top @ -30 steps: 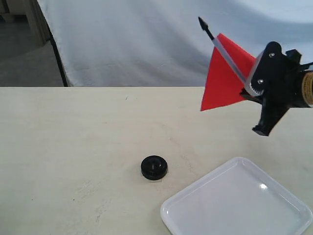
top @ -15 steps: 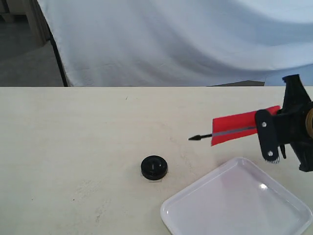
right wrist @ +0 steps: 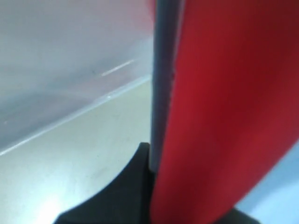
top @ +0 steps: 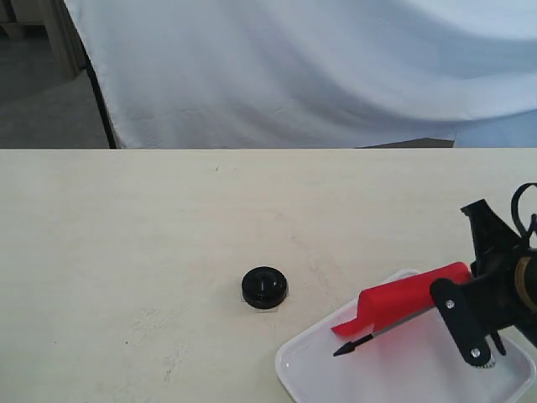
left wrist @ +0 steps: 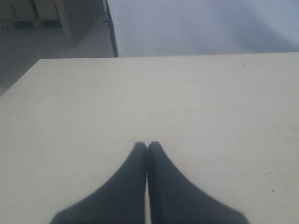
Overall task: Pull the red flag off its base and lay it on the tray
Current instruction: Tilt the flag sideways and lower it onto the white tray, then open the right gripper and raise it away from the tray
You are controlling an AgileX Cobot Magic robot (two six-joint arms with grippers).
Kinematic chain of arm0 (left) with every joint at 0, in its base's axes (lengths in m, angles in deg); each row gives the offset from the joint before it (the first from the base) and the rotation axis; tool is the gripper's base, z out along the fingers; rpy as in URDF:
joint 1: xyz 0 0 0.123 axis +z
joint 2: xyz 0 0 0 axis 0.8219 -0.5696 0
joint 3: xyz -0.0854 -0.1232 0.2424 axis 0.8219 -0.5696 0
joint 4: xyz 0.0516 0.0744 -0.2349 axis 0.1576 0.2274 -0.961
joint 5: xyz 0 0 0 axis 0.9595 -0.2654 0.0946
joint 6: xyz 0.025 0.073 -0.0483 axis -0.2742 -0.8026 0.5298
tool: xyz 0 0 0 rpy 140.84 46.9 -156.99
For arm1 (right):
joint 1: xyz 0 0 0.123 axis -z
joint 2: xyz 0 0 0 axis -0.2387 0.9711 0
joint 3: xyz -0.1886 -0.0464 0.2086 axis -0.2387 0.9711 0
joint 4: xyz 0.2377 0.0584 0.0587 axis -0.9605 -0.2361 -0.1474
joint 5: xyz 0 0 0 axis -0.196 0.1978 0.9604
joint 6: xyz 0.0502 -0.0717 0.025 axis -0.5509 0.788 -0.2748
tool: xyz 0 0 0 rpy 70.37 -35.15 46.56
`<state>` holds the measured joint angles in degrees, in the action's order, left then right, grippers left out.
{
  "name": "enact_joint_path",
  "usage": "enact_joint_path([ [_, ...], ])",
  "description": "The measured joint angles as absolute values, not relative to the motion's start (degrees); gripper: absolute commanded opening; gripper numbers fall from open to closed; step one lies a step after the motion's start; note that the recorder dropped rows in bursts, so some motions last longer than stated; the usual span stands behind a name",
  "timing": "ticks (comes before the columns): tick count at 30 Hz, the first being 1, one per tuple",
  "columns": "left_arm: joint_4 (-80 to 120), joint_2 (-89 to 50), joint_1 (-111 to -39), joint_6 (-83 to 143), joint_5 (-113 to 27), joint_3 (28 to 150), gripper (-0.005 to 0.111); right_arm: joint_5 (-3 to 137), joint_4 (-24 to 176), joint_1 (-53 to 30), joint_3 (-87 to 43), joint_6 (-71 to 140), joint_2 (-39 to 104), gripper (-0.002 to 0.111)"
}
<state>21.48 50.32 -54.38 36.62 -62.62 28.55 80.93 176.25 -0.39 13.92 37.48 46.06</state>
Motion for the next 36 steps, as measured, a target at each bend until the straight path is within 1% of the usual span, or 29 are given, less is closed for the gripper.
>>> enact_joint_path([
  [7, 21.5, 50.3, -54.4, 36.6, -62.6, 28.5, 0.0, 84.4, 176.1, -3.6, 14.3, 37.7, 52.3, 0.0],
  [9, 21.5, 50.3, -54.4, 36.6, -62.6, 28.5, 0.0, 84.8, 176.1, -4.1, 14.3, 37.7, 53.9, 0.003],
  [10, 21.5, 50.3, -54.4, 36.6, -62.6, 28.5, 0.0, 84.9, 176.1, -4.3, 14.3, 37.7, 54.6, 0.008],
  [11, 21.5, 50.3, -54.4, 36.6, -62.6, 28.5, 0.0, 84.9, 176.1, -4.4, 14.3, 37.7, 55.1, 0.016],
  [12, 21.5, 50.3, -54.4, 36.6, -62.6, 28.5, 0.0, 85.0, 176.1, -4.5, 14.2, 37.7, 55.6, 0.026],
  [16, 21.5, 50.3, -54.4, 36.6, -62.6, 28.5, 0.0, 85.0, 173.7, -4.6, 13.8, 37.7, 56.1, 0.077],
  [17, 21.5, 50.3, -54.4, 36.6, -62.6, 28.5, 0.0, 85.1, 173.4, -4.6, 13.8, 37.9, 56.1, 0.084],
  [18, 21.5, 50.3, -54.4, 36.6, -62.6, 28.5, 0.0, 85.1, 173.1, -4.6, 13.7, 37.9, 56.1, 0.086],
  [23, 21.5, 50.3, -54.4, 36.6, -62.6, 28.5, 0.0, 86.3, 172.9, -4.6, 13.7, 38.1, 56.1, 0.082],
  [33, 21.5, 50.3, -54.4, 36.6, -62.6, 28.5, 0.0, 89.9, 172.8, -4.6, 13.7, 38.2, 51.5, 0.082],
  [34, 21.5, 50.3, -54.4, 36.6, -62.6, 28.5, 0.0, 90.3, 172.8, -4.6, 13.7, 38.0, 50.6, 0.081],
  [35, 21.5, 50.3, -54.4, 36.6, -62.6, 28.5, 0.0, 90.8, 172.8, -4.6, 13.7, 37.7, 49.6, 0.077],
  [36, 21.5, 50.3, -54.4, 36.6, -62.6, 28.5, 0.0, 91.2, 172.8, -4.6, 13.7, 37.1, 48.8, 0.07],
])
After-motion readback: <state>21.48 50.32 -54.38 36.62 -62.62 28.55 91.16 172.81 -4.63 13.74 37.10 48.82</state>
